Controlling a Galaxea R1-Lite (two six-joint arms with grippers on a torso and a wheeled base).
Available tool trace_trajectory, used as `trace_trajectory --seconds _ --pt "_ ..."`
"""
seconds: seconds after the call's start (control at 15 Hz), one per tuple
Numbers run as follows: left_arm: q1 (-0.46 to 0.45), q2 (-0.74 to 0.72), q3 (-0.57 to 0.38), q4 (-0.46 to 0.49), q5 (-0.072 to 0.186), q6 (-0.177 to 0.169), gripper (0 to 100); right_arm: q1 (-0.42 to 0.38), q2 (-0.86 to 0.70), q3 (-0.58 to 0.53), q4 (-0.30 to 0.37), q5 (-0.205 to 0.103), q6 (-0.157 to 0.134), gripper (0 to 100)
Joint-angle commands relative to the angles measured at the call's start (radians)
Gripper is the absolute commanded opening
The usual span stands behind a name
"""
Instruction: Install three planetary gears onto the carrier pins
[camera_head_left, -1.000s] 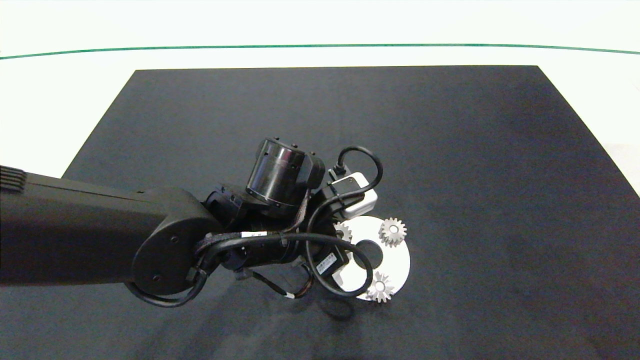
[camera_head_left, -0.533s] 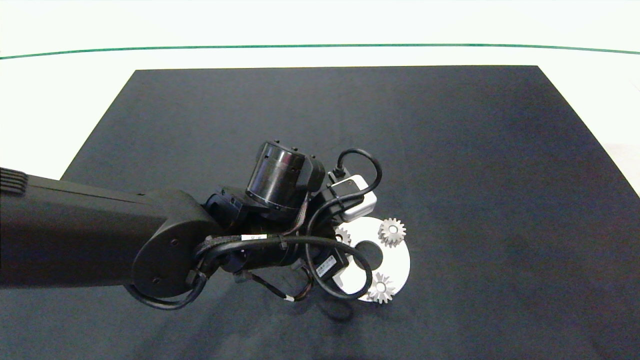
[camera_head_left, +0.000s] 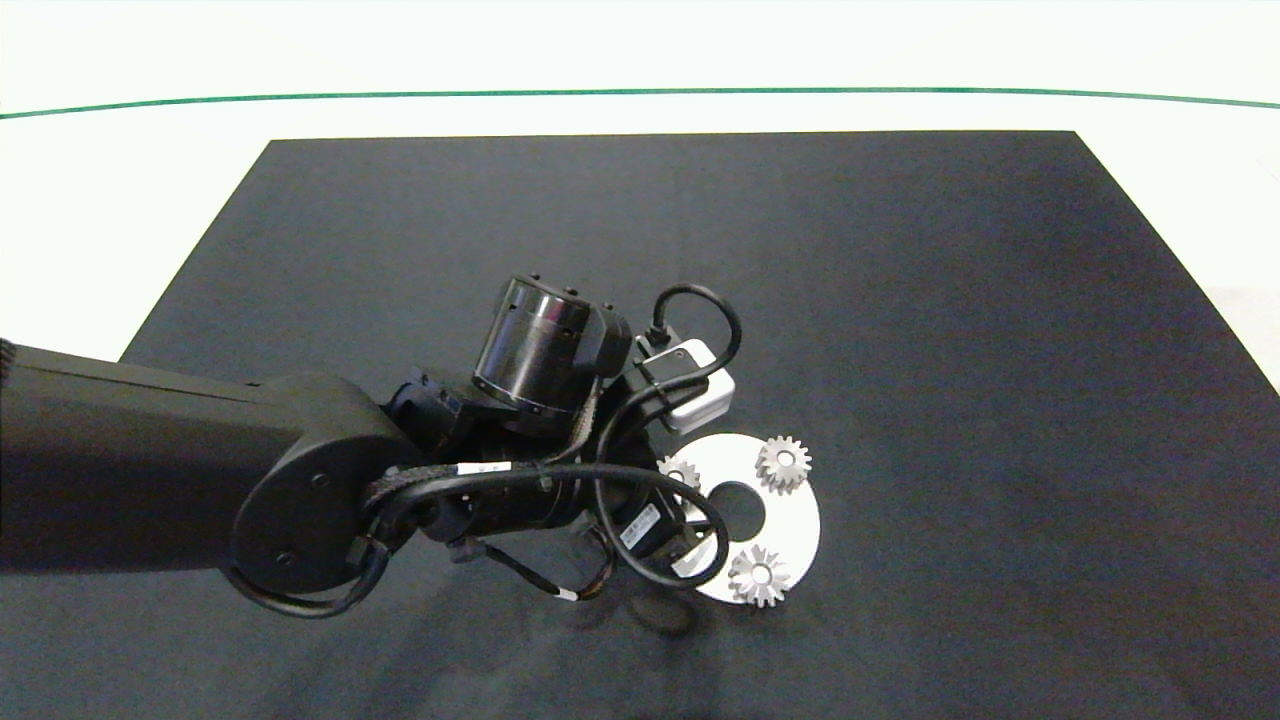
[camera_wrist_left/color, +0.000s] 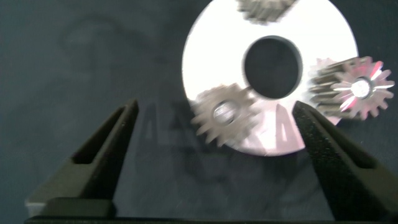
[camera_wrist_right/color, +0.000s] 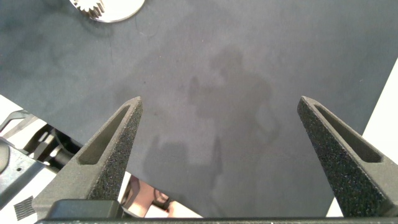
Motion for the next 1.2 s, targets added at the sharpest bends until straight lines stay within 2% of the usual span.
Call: trace_trajectory --seconds 0.07,0.13,0.27,0.4,0.53,0.67,0.73,0.8,0.93,1.07,1.2 --pt "0.108 -0.164 0.079 0.000 0.008 -0.039 100 -0.044 0.037 -0.001 -0.001 0.000 0.003 100" --pt "0.148 -0.227 0.116 0.002 0.015 -0.053 100 -0.070 0.040 -0.002 -0.007 0.000 0.004 100" --pt "0.235 -0.375 0.220 0.002 0.058 -0.078 100 -0.134 0.049 -0.002 -0.041 0.000 0.003 100" --pt "0.325 -0.524 0.314 0.004 0.100 -0.113 100 -0.203 0.045 -0.004 -0.047 -0.002 0.001 100" --pt "0.428 -0.662 0.377 0.008 0.105 -0.148 100 -0.260 0.025 -0.005 -0.049 -0.002 -0.002 100" --pt "0.559 -0.787 0.444 0.008 0.131 -0.150 100 -0.326 -0.012 -0.008 -0.046 -0.003 -0.005 100" --pt "0.623 -0.862 0.478 0.008 0.133 -0.151 100 -0.369 -0.044 -0.007 -0.038 -0.003 -0.016 100" --pt "0.651 -0.894 0.495 0.008 0.133 -0.151 100 -0.389 -0.060 -0.007 -0.036 -0.003 -0.022 100" --pt "0.778 -1.037 0.555 0.010 0.131 -0.154 100 -0.484 -0.147 -0.007 -0.007 0.000 -0.048 100" --pt "0.812 -1.159 0.610 0.010 0.128 -0.159 100 -0.508 -0.247 0.018 0.062 0.009 -0.045 100" --pt "0.807 -1.274 0.657 0.017 0.123 -0.160 100 -0.501 -0.348 0.082 0.071 0.009 -0.042 100"
